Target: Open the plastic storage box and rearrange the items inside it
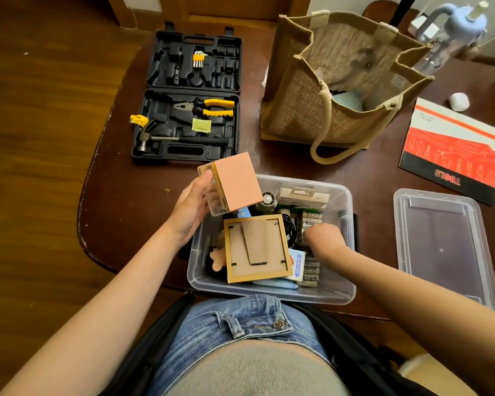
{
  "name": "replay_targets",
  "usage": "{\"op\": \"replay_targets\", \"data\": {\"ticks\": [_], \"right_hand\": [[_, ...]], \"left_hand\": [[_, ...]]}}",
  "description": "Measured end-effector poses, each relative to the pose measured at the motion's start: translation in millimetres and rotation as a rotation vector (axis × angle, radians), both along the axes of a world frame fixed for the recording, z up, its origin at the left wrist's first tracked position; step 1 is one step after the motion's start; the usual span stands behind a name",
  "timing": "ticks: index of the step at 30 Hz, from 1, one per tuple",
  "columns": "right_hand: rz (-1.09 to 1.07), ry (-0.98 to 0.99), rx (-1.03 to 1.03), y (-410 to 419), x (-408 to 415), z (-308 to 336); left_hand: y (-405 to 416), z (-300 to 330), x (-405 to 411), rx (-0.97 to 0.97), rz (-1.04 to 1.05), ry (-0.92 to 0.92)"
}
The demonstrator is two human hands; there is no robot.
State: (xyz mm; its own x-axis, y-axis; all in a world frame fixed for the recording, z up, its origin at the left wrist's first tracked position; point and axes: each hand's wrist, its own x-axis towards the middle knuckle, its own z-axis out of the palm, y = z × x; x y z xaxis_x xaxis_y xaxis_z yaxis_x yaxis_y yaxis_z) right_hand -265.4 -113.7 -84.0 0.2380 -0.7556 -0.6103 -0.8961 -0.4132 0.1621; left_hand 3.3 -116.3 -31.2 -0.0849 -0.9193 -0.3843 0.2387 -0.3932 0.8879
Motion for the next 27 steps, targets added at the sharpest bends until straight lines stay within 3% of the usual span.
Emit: {"op": "replay_targets", "data": {"ticks": [7, 11, 13, 16, 19, 22, 27], "right_hand": [[0.002, 0.019, 0.019, 2.0, 4.1, 5.0], [-0.112, -0.007, 0.060, -7.9, 9.5, 34.4], [-0.153, -0.185, 0.046, -16.9, 14.7, 55.8], [-0.151, -0.637, 0.115, -16.8, 38.5, 83.9], [0.057, -0.856, 0.165, -7.9, 73.1, 90.9], [0.353, -0.780, 0.196, -4.8, 103.9, 75.7], [0.646, -0.307, 0.250, -4.5, 150.3, 53.4]], "left_hand": [[-0.2, -2.6, 1.5, -0.003, 0.008, 0.019], [-0.1, -3.1, 1.6, 0.004, 0.012, 0.020], [-0.3, -4.4, 2.0, 0.006, 0.028, 0.047], [-0.1, -5.5, 3.8, 0.007, 0.054, 0.105], [-0.9, -5.0, 4.1, 0.031, 0.085, 0.140], [-1.3, -5.3, 4.8, 0.046, 0.117, 0.175], [-0.9, -6.7, 5.2, 0.053, 0.132, 0.202]]}}
